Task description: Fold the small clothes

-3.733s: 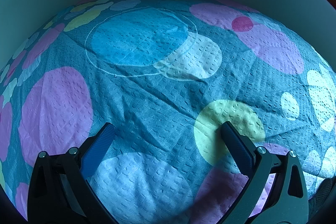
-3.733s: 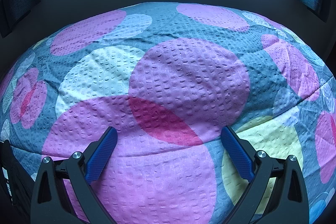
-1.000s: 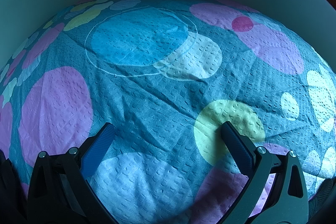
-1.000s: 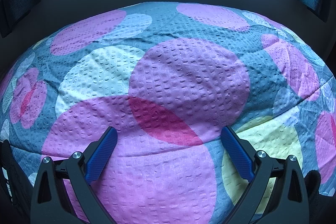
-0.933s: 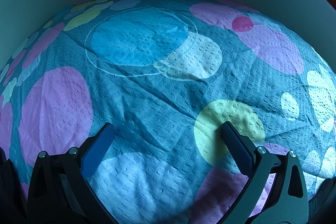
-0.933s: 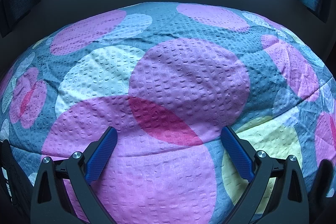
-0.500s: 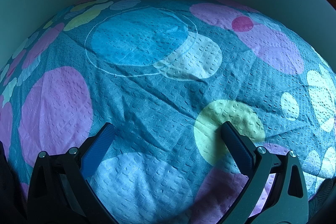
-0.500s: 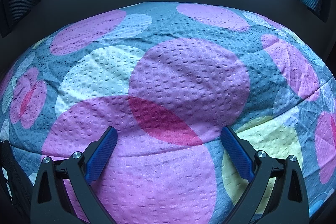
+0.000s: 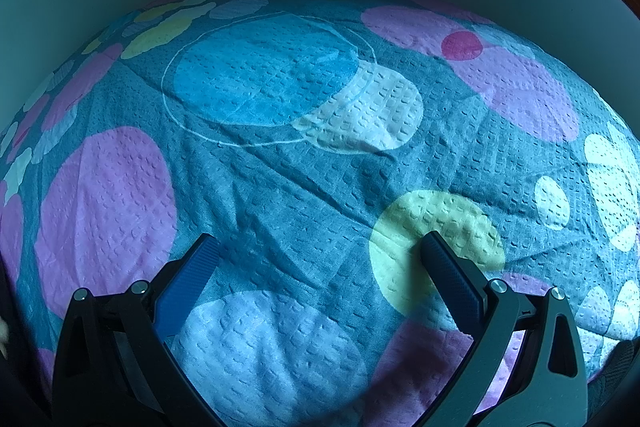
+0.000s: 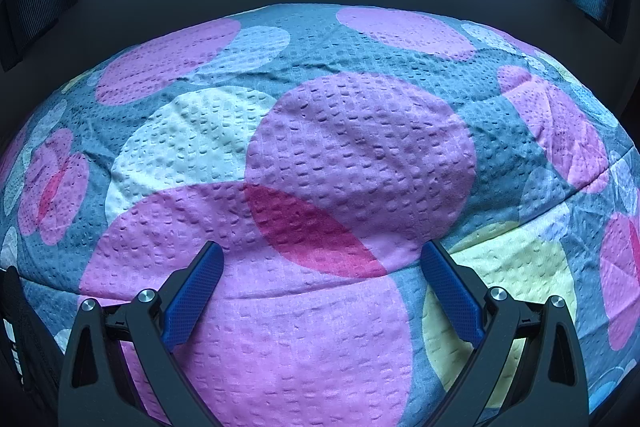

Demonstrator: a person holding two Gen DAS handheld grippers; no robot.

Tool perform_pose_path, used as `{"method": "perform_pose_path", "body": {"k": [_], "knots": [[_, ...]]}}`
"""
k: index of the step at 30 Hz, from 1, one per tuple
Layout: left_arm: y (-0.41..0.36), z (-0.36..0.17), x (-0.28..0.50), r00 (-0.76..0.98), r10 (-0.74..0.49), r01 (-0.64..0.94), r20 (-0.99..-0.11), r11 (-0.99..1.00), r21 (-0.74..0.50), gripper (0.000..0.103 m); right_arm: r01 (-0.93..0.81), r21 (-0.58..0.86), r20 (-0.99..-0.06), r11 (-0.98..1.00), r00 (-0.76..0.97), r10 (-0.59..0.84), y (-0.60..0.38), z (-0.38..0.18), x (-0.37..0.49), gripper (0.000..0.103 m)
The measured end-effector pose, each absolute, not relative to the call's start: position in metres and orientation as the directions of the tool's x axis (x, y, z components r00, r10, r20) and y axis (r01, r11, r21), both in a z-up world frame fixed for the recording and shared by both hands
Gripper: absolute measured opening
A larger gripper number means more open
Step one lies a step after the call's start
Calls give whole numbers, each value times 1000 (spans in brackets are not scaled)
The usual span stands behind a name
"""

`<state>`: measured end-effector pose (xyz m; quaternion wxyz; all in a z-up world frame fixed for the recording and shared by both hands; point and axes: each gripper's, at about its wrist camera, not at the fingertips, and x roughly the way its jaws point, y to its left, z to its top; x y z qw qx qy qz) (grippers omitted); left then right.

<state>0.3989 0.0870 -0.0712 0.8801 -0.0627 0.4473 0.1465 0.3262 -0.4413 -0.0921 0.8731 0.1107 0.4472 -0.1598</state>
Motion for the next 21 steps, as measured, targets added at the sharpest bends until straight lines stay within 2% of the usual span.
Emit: {"method": "perform_pose_path", "body": {"k": [21], "knots": [[89, -74, 401, 559, 203, -314, -804, 949, 22, 101, 378, 48, -814, 924, 551, -183, -441, -94, 325, 98]]}}
